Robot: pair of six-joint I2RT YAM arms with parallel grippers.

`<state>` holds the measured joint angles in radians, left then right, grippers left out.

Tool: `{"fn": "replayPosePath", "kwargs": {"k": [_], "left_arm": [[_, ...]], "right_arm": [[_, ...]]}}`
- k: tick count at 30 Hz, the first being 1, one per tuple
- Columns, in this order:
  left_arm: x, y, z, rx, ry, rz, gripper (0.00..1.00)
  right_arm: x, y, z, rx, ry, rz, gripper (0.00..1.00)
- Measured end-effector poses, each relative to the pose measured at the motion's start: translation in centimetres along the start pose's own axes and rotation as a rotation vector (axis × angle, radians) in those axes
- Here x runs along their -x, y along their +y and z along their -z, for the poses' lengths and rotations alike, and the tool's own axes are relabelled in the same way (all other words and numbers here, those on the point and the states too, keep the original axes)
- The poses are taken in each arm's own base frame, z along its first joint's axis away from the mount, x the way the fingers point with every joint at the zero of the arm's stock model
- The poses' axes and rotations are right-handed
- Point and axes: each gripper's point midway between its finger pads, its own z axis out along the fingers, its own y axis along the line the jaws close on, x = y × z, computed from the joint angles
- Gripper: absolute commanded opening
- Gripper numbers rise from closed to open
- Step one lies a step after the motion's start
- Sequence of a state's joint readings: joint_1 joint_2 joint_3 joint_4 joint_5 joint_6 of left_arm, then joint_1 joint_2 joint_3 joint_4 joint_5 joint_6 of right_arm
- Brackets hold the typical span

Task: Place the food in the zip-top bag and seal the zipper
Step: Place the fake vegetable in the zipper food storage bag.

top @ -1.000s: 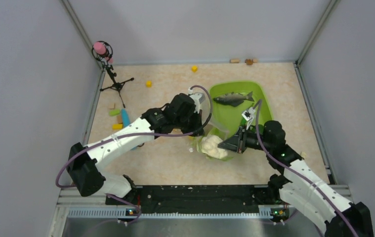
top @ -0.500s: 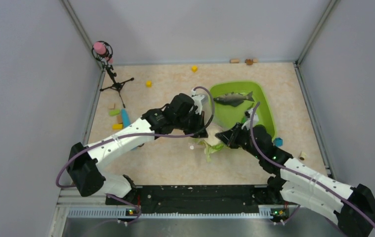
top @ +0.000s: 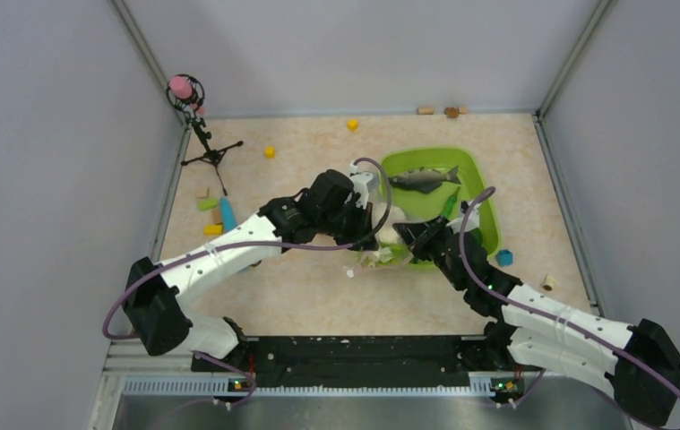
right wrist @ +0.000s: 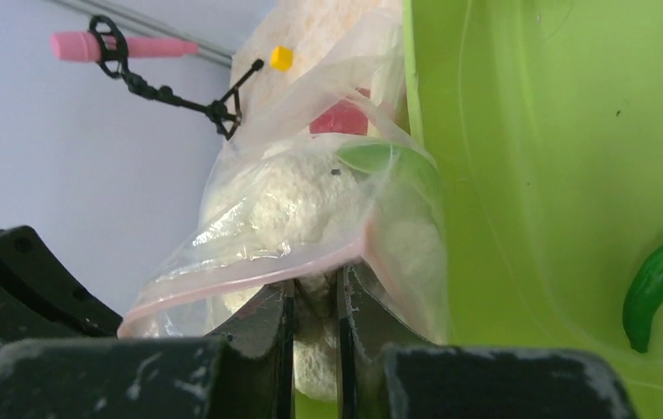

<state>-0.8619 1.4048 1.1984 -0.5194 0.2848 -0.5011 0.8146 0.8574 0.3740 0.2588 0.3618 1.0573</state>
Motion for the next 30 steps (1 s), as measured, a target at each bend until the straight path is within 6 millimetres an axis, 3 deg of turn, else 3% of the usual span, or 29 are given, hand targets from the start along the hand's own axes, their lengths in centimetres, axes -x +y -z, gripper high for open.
{"fn": "replayPosePath", "kwargs": {"k": [6, 14, 20, 22, 30], "left_arm": [[0.1, -0.2, -0.3, -0.014, -0.001, -0.007, 0.0], [-0.3, -0.8, -0.3, -0.05, 0.023, -0.007, 0.0], [-0.4, -1.1, -0.3, -0.066, 0.029, -0.006, 0.0], [-0.3, -0.9, -0.3, -0.055, 0.024, -0.006, 0.0], [0.4, 0.9, 0.4, 0.075, -0.034, 0.052, 0.0]], "right_arm": [[0.7, 0.5, -0.4, 0.005, -0.047, -0.062, 0.0], [-2.1, -0.5, -3.0, -0.071, -0.093, 0.0, 0.04], [-2.6, 0.2, -5.0, -0.061, -0.177, 0.041, 0.31], [-3.0, 0.4, -5.4, -0.053, -0.18, 0.061, 0.46], [-3.3, 1.0, -5.4, -0.081, -0.113, 0.211, 0.67]]}}
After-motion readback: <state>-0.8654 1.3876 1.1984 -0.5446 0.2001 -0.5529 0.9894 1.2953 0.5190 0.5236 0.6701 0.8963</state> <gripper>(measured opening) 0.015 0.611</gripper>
